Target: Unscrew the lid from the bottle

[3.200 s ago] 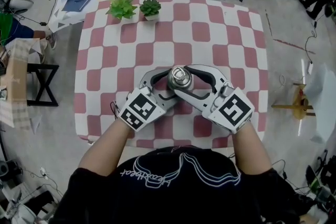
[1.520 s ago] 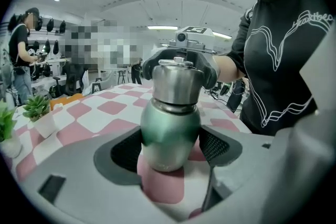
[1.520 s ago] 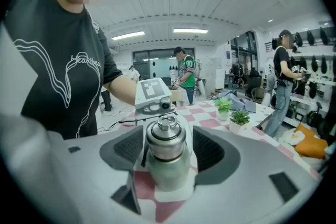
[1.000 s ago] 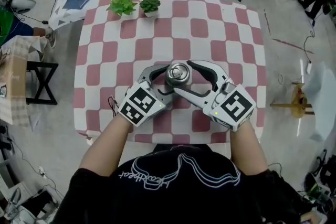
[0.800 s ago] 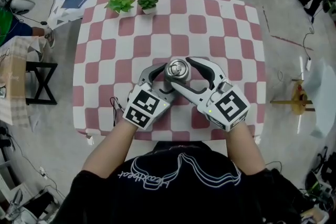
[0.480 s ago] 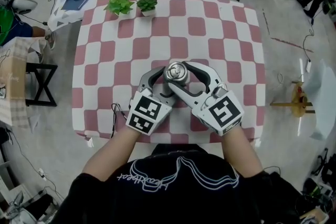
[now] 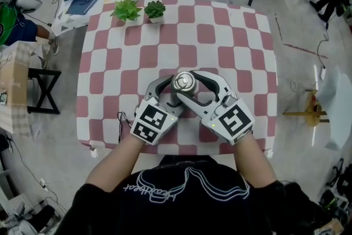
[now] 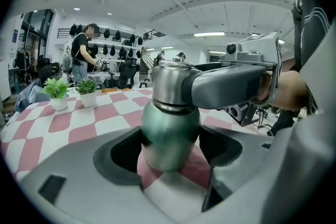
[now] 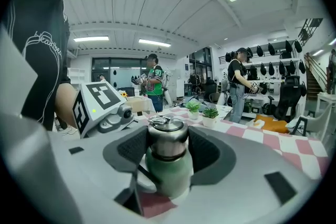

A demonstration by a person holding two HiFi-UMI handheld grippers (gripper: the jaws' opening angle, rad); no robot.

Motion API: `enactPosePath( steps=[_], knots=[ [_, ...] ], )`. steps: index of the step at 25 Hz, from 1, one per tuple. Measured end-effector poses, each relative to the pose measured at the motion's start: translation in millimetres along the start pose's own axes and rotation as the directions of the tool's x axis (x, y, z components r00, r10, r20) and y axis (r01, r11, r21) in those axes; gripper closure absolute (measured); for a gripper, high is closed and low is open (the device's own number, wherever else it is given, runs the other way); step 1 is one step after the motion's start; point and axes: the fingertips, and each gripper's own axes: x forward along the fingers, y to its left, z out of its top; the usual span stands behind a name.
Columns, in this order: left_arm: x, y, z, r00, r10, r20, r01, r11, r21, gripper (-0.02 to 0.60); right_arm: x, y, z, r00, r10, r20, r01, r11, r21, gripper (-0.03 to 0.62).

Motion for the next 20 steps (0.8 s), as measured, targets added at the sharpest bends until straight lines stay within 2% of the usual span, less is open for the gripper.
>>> enactPosePath(
  steps=[5, 9, 15, 20],
  knots=[
    [0.4, -0.7, 0.6, 0.997, -0.082, -0.002, 0.082, 0.996, 0.043, 0.236, 0.4, -0.4, -0.2, 0.998, 0.055, -0.019, -0.056, 0.998, -0.021, 0.35],
    [0.8, -0.1, 2.5, 0.983, -0.181, 0.002, 0.18, 0.979, 0.1, 0.236, 2.1, -0.8, 0.5, 0.994, 0.099, -0.045, -0.101, 0.994, -0.046, 0.35],
    [1.1, -2.9, 2.8, 0.949, -0.315, -0.011, 0.311, 0.934, 0.177, 0.236, 1.2, 0.3, -0.3, 0.978, 0.196, -0.069, -0.202, 0.976, -0.08, 0.35],
    [-0.3, -3.8, 4.0, 0.91, -0.409, -0.062, 0.412, 0.884, 0.221, 0.236, 1.0, 1.8, 1.7, 0.948, 0.306, -0.085, -0.315, 0.943, -0.111, 0.35]
  ],
)
